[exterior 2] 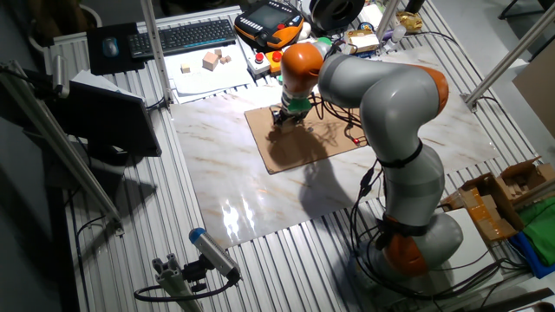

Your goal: Hold a small block with the gripper and sweep it from left to right on the table

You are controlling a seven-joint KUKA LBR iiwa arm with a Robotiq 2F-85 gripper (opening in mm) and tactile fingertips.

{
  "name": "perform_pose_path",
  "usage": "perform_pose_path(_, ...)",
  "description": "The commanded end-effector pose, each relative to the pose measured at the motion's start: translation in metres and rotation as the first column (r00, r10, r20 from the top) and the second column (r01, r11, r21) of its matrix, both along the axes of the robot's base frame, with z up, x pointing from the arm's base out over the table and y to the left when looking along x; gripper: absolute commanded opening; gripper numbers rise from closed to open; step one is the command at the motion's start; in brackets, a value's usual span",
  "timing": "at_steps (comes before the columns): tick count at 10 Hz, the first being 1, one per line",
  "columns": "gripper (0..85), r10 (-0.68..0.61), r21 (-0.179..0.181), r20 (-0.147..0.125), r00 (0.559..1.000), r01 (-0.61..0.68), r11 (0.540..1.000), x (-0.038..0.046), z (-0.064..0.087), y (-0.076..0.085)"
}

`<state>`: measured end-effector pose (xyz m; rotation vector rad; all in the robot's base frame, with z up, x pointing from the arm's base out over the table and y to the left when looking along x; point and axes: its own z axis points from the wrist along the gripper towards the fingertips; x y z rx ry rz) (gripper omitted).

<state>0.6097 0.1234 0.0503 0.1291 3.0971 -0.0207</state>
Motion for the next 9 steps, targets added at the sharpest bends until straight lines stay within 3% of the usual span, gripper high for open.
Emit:
perform_pose_path(1, 0.7, -0.002, 0.000, -0.001, 1.000, 0.002, 1.000, 0.0006, 0.0011, 0.0010)
perform_pose_path(9, 0.7, -0.006, -0.001, -0.008, 1.000, 0.006, 1.000, -0.0002, 0.0018, 0.0096)
